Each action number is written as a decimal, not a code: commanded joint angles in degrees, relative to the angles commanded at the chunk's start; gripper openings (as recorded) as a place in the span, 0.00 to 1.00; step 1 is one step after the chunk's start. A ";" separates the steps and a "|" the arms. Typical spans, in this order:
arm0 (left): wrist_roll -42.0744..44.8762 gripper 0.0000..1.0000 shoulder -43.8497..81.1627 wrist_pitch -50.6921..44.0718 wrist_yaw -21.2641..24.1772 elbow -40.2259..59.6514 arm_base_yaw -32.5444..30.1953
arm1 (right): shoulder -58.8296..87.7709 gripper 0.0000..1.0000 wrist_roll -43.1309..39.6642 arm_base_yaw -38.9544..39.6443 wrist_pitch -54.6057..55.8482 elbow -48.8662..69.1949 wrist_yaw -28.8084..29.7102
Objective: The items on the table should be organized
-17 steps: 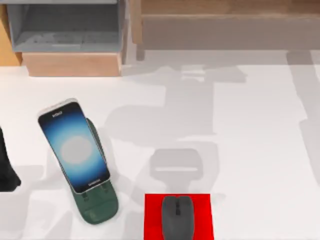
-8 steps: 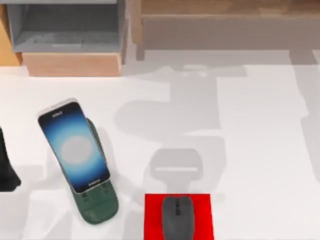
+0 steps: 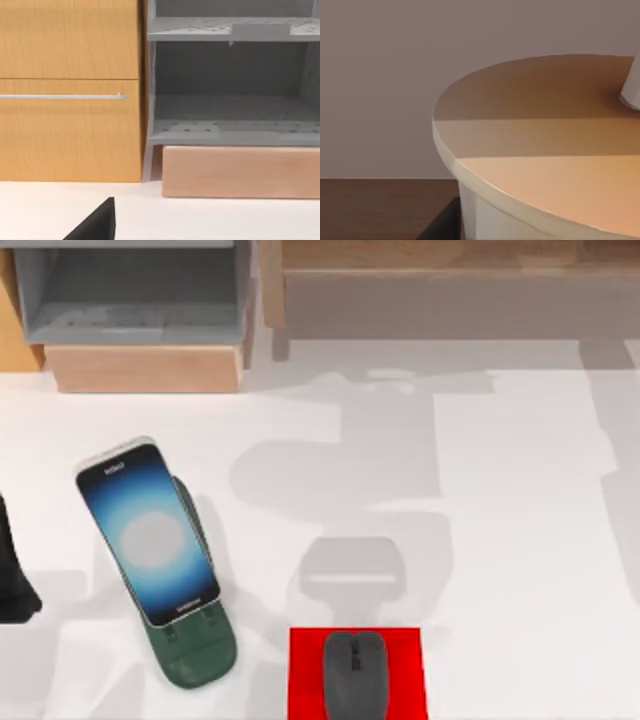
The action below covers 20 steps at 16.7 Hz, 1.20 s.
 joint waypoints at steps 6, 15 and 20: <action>0.00 1.00 0.00 0.00 0.00 0.00 0.00 | 0.00 0.30 0.00 0.00 0.00 0.00 0.00; 0.00 1.00 0.00 0.00 0.00 0.00 0.00 | 0.00 0.98 0.00 0.00 0.00 0.00 0.00; 0.00 1.00 0.00 0.00 0.00 0.00 0.00 | 0.00 1.00 0.00 0.00 0.00 0.00 0.00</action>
